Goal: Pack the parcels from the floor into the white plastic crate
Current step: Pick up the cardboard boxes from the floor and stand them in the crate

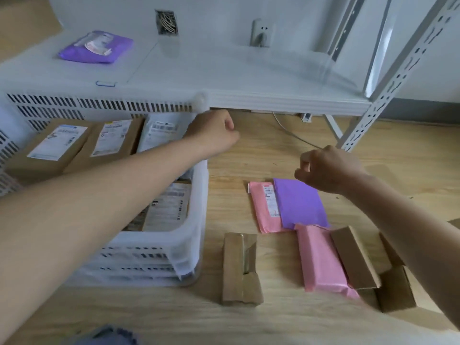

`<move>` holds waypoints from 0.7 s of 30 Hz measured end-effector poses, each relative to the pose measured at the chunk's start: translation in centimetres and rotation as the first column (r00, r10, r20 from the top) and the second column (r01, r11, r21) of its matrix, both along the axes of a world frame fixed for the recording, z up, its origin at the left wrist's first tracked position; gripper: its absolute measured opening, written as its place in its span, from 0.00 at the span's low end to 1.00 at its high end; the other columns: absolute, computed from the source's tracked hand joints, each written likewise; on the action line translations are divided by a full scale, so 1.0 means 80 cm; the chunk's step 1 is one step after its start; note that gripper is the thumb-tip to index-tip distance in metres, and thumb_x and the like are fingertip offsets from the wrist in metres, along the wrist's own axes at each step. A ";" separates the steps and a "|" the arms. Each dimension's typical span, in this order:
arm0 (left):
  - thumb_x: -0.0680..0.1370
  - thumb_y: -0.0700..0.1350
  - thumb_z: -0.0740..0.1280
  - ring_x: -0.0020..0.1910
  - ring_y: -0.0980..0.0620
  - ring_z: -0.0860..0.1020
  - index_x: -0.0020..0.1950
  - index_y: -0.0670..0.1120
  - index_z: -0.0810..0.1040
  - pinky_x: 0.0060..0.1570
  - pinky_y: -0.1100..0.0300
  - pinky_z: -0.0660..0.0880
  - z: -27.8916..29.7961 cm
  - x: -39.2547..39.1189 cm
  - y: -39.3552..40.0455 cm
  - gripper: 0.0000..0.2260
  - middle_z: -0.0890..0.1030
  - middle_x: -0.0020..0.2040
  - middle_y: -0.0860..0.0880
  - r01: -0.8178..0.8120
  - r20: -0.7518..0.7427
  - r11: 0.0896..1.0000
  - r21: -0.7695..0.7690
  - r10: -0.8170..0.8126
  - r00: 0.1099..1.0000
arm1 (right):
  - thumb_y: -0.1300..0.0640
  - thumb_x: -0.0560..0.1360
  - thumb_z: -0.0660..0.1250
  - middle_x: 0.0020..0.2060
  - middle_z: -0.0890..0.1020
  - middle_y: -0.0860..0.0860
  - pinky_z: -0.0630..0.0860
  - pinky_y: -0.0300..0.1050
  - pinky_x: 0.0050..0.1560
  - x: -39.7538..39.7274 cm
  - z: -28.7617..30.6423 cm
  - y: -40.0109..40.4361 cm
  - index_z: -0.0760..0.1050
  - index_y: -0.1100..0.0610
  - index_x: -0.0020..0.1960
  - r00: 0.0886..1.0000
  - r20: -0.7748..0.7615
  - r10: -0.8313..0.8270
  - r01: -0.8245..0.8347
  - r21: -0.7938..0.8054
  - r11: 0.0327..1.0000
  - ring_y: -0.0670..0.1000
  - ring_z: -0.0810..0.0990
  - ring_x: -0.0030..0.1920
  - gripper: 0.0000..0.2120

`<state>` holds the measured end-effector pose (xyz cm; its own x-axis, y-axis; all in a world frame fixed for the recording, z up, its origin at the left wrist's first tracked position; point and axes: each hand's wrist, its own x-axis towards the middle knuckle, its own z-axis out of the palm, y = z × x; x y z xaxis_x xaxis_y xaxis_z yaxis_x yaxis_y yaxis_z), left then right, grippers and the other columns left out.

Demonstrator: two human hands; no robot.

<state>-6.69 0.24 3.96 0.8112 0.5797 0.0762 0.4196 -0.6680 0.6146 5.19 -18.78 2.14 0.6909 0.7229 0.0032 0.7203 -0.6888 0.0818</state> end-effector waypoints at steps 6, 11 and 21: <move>0.74 0.45 0.63 0.60 0.42 0.70 0.59 0.45 0.73 0.54 0.51 0.72 -0.076 0.033 -0.094 0.14 0.68 0.64 0.44 -0.135 -0.271 0.987 0.083 0.153 0.950 | 0.46 0.74 0.61 0.52 0.79 0.53 0.67 0.43 0.40 0.032 -0.075 -0.050 0.75 0.49 0.50 0.984 -0.172 0.042 -0.051 -0.047 0.998 0.57 0.77 0.51 0.11; 0.73 0.49 0.65 0.64 0.41 0.64 0.72 0.54 0.55 0.51 0.50 0.68 -0.172 0.014 -0.137 0.29 0.61 0.66 0.41 -0.147 -0.580 0.988 0.040 0.143 0.802 | 0.48 0.75 0.60 0.54 0.79 0.53 0.72 0.47 0.48 0.030 -0.140 -0.073 0.73 0.50 0.57 0.946 -0.322 0.040 -0.070 -0.082 0.994 0.58 0.75 0.55 0.13; 0.74 0.51 0.67 0.68 0.35 0.60 0.71 0.68 0.37 0.59 0.46 0.69 -0.275 -0.027 -0.189 0.42 0.45 0.72 0.36 -0.300 -0.749 0.948 -0.103 0.125 0.651 | 0.51 0.76 0.58 0.57 0.75 0.56 0.70 0.46 0.45 0.009 -0.213 -0.120 0.72 0.55 0.57 0.888 -0.455 0.063 -0.126 -0.110 0.986 0.58 0.75 0.55 0.13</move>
